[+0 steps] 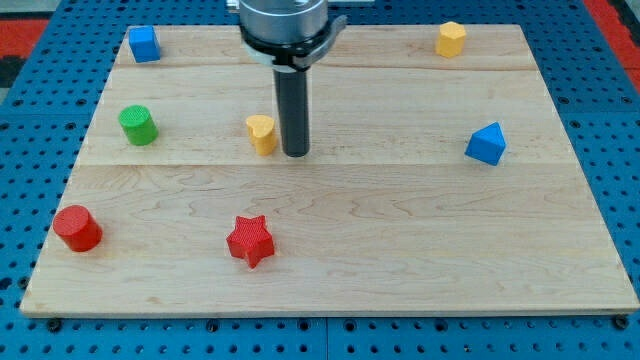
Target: Push the yellow heart slightly to the left side of the board
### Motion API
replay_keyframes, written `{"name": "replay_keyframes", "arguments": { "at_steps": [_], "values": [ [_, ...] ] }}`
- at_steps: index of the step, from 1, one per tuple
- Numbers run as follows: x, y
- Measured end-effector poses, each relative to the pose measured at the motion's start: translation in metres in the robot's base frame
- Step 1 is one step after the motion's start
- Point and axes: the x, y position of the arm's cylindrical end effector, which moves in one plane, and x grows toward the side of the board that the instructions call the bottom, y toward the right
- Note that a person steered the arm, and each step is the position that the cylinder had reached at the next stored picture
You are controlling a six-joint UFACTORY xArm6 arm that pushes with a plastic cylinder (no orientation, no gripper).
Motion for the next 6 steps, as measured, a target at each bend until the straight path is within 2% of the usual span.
{"name": "replay_keyframes", "arguments": {
  "at_steps": [1,2,3,4,5,6],
  "values": [
    [0.0,-0.005],
    [-0.027,-0.022],
    [-0.047,0.024],
    [-0.047,0.057],
    [0.037,0.114],
    [0.143,0.109]
  ]
}}
